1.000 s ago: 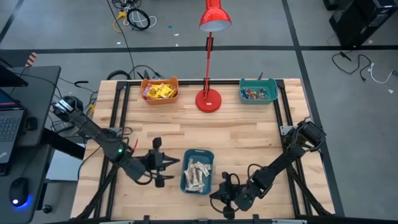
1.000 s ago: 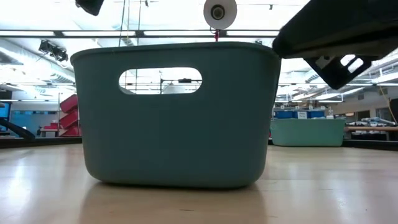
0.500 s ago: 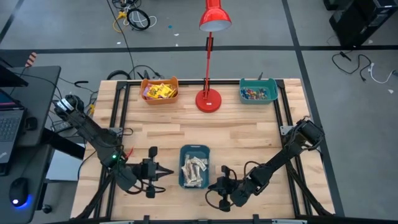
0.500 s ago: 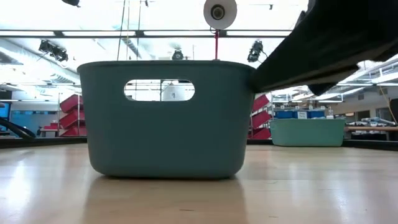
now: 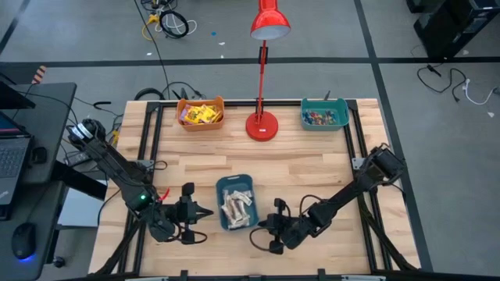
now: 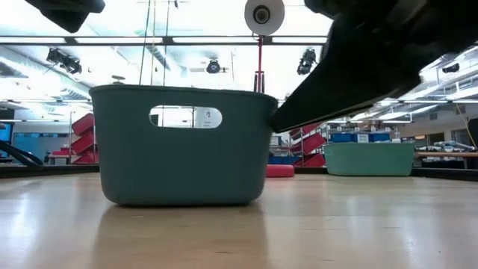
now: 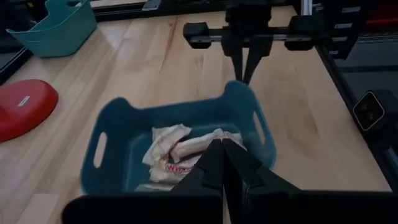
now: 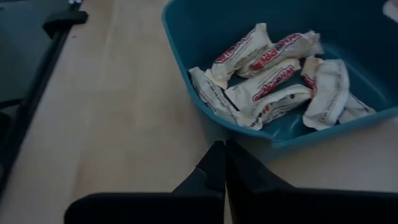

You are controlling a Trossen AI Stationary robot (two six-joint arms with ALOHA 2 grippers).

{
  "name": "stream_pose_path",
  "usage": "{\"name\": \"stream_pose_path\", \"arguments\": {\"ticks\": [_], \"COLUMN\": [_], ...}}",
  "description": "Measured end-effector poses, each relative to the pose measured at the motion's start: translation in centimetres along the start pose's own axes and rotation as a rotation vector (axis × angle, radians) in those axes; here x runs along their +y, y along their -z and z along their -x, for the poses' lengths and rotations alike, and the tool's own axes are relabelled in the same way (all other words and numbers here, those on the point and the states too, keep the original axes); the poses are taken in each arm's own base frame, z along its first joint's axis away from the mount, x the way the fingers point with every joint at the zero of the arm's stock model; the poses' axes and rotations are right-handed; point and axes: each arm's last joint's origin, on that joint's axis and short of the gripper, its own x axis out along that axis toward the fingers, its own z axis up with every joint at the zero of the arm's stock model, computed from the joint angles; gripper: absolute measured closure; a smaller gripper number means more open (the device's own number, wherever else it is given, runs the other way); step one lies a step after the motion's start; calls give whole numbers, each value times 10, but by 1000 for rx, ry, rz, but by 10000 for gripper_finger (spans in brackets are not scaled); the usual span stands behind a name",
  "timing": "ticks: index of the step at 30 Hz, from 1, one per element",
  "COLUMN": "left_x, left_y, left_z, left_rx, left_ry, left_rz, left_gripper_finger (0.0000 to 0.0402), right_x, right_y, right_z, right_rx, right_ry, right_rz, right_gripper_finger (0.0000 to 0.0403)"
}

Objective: Sort candy
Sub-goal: Move the blue bin to the bottom left of the table

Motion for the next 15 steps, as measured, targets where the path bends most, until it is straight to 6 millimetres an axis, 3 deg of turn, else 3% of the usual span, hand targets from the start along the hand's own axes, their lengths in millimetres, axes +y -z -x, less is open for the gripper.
{"name": "stream_pose_path", "arguments": {"ticks": [8,15], "left_x": [0,4], "left_y": [4,16], "left_z": [1,3], "left_rx": [28,172], "left_ry": [1,21], "left_rz": [-10,48], "left_gripper_finger": [402,402], "right_x": [-20,-35], "right_y": [-11,-22], "right_z": [-13,-24], "right_rx": [33,30], "right_ry": [-11,-49], "right_rz": [40,98], "right_gripper_finger": [403,403]}}
